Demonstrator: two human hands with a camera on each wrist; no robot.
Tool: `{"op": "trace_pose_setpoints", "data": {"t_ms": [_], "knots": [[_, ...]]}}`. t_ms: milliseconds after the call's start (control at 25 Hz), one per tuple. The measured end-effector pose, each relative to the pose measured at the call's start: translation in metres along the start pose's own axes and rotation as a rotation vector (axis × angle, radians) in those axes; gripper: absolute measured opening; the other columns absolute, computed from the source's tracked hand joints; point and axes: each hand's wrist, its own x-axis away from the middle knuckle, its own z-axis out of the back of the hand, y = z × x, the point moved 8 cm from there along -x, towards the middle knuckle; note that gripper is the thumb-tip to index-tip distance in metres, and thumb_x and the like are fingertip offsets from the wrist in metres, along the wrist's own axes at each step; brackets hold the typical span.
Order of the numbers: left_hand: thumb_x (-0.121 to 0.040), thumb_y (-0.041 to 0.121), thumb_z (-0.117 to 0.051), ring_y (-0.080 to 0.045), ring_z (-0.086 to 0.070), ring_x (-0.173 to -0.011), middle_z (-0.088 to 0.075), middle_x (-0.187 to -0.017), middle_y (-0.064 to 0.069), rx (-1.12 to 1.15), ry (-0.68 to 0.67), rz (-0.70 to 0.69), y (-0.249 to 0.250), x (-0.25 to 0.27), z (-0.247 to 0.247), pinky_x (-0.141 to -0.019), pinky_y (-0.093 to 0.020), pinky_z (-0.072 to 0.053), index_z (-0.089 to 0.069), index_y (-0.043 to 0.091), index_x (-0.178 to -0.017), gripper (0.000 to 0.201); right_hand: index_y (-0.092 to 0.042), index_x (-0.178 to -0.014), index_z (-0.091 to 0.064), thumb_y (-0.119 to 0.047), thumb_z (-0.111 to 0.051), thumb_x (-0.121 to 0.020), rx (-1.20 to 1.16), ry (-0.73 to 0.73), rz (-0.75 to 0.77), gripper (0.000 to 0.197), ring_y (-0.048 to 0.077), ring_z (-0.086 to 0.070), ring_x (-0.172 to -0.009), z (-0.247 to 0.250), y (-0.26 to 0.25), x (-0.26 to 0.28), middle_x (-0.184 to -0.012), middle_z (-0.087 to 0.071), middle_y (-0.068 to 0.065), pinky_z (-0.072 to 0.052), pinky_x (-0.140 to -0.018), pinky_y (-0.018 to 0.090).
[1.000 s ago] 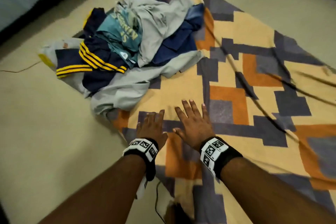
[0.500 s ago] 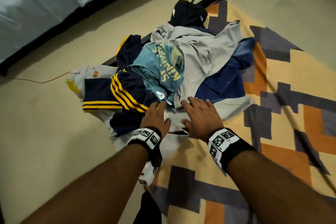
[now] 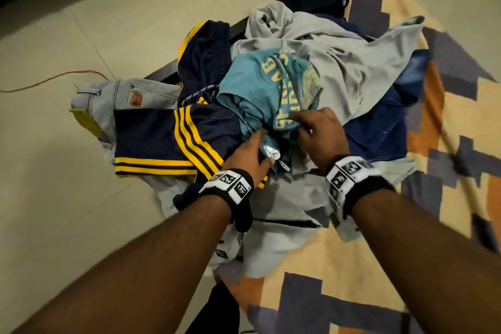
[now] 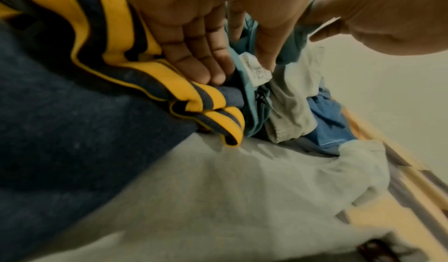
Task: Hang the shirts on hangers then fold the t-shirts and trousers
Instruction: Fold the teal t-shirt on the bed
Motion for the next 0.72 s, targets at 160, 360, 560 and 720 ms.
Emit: {"op": "trace_pose_setpoints", "data": {"t_ms": [160, 360, 560, 720], "knots": [[-0.077, 0.035, -0.075, -0.028, -0.040, -0.129, -0.024, -0.148, -0.009, 0.226, 0.033, -0.167, 0.066, 0.043, 0.021, -0.101, -0.041, -0.043, -0.026, 0.027, -0.148, 0.086, -0.014, -0.101, -0.065, -0.023, -0.051, -0.090, -0.439, 0.221, -0.204, 0.020, 0.019, -0.062, -0.089, 0.085, -0.023, 0.061, -0.091, -0.068, 0.002, -0.049, -0.076, 0.030], [-0.075, 0.002, -0.067, -0.026, -0.045, -0.127, -0.036, -0.146, -0.013, 0.249, -0.008, -0.383, 0.187, 0.114, 0.033, -0.103, -0.032, -0.040, -0.059, 0.012, -0.123, 0.049, -0.025, -0.090, -0.058, -0.018, -0.046, -0.091, -0.684, 0.432, -0.257, 0.014, 0.001, -0.062, -0.078, 0.237, -0.036, 0.163, -0.087, -0.065, -0.004, -0.050, -0.068, 0.017], [-0.085, 0.026, -0.055, -0.034, -0.062, -0.076, -0.066, -0.079, -0.017, 0.165, 0.000, -0.525, 0.319, 0.238, 0.035, -0.066, -0.037, -0.047, -0.066, 0.012, -0.093, 0.020, -0.015, -0.093, -0.062, -0.008, -0.051, -0.094, -0.544, 0.688, -0.369, 0.013, 0.001, -0.061, -0.076, 0.402, 0.000, 0.315, -0.087, -0.066, 0.006, -0.049, -0.071, 0.020], [-0.077, 0.028, -0.063, -0.024, -0.062, -0.072, -0.067, -0.074, -0.011, 0.272, -0.013, -0.615, 0.415, 0.334, 0.033, -0.070, -0.035, -0.050, -0.067, 0.018, -0.076, 0.011, -0.017, -0.091, -0.069, -0.004, -0.058, -0.091, -0.304, 0.725, -0.423, 0.016, 0.013, -0.061, -0.081, 0.502, 0.015, 0.438, -0.084, -0.067, 0.001, -0.046, -0.072, 0.022]]}}
